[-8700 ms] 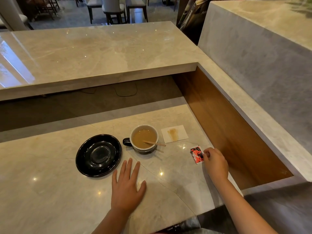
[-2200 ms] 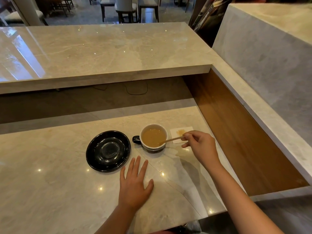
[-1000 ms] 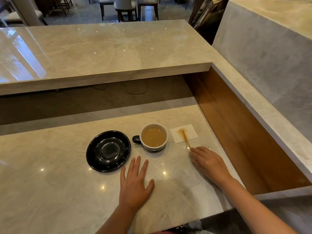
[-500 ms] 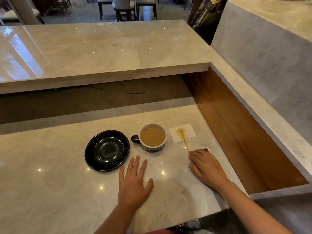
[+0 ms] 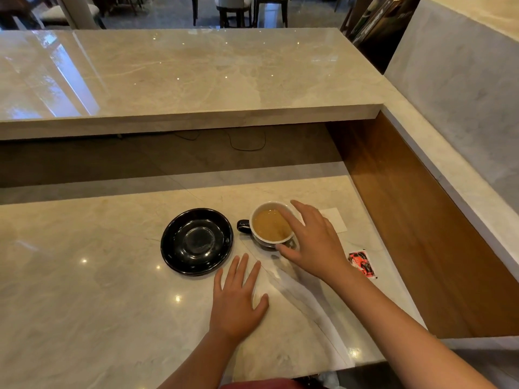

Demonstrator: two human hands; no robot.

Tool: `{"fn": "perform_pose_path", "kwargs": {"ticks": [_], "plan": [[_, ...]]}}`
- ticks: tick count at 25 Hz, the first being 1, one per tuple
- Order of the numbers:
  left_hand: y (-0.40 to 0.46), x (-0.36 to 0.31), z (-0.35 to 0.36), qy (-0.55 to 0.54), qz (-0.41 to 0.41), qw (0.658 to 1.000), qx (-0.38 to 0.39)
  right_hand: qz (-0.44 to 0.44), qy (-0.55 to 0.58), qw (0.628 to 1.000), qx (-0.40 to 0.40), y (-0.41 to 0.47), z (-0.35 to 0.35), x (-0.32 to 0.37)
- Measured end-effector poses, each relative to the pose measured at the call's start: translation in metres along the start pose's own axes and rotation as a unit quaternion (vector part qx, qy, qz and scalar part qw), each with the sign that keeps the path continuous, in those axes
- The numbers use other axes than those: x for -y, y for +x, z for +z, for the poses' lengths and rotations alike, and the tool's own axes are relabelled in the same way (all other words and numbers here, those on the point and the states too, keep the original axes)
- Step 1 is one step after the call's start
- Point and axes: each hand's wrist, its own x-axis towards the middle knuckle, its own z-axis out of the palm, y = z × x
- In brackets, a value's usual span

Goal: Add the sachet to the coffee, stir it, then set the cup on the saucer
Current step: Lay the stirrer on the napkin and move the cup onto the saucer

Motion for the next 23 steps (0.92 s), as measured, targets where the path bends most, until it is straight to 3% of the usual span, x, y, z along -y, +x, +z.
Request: {"fn": "perform_pose_path", "kwargs": {"ticks": [8, 11, 16, 23], "plan": [[0.0, -0.001, 0.001, -0.006, -0.003, 1.0, 0.001, 0.009, -0.077, 0.975, 0.207, 0.061, 0.009, 0.018], [-0.001, -0.001, 0.001, -0.012, -0.003, 1.0, -0.001, 0.0, -0.098, 0.964, 0.248, 0.072, 0.008, 0.017], [0.0, -0.001, 0.0, -0.012, -0.001, 1.0, 0.001, -0.012, -0.104, 0.961, 0.255, 0.08, 0.007, 0.016], [0.0, 0.0, 0.0, -0.009, -0.003, 1.0, 0.003, -0.021, -0.097, 0.975, 0.199, 0.075, 0.011, 0.012]]}}
